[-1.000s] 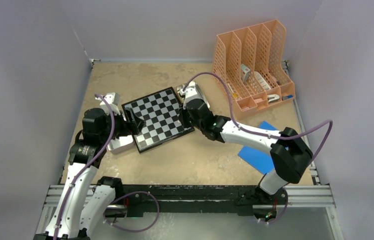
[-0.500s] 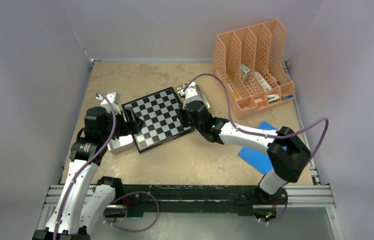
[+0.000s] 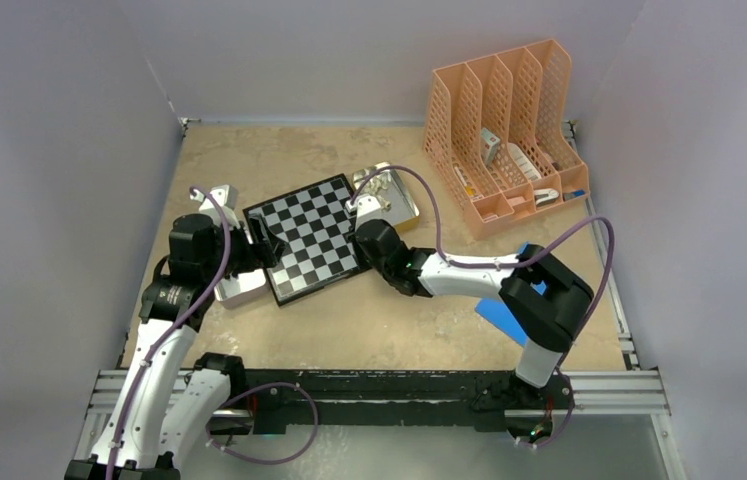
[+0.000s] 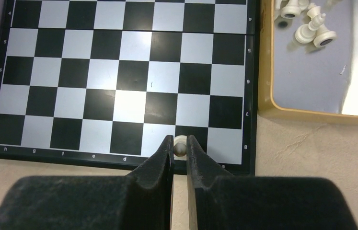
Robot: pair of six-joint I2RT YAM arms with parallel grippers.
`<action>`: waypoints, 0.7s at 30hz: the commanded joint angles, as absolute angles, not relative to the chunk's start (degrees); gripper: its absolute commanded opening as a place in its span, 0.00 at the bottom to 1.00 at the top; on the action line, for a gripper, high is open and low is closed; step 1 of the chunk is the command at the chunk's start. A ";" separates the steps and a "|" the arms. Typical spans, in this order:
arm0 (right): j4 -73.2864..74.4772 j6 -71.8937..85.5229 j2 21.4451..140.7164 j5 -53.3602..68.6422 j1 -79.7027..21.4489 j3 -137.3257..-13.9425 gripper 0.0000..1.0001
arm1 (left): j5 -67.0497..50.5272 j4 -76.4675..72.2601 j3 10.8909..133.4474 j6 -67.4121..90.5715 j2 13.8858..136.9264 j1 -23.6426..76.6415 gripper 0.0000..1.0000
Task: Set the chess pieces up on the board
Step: Place the chess piece on the chessboard.
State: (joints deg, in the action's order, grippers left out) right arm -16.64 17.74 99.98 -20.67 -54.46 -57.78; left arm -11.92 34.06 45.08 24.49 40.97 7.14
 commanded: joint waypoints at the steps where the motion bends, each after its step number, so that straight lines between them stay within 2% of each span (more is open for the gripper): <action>1: -20.91 17.39 99.44 -24.78 -55.41 -56.99 0.07 | -12.15 32.70 45.36 24.79 40.31 6.77 0.79; 21: -24.02 17.22 103.47 -25.31 -58.05 -57.09 0.09 | -11.77 32.87 45.35 25.03 39.40 6.68 0.79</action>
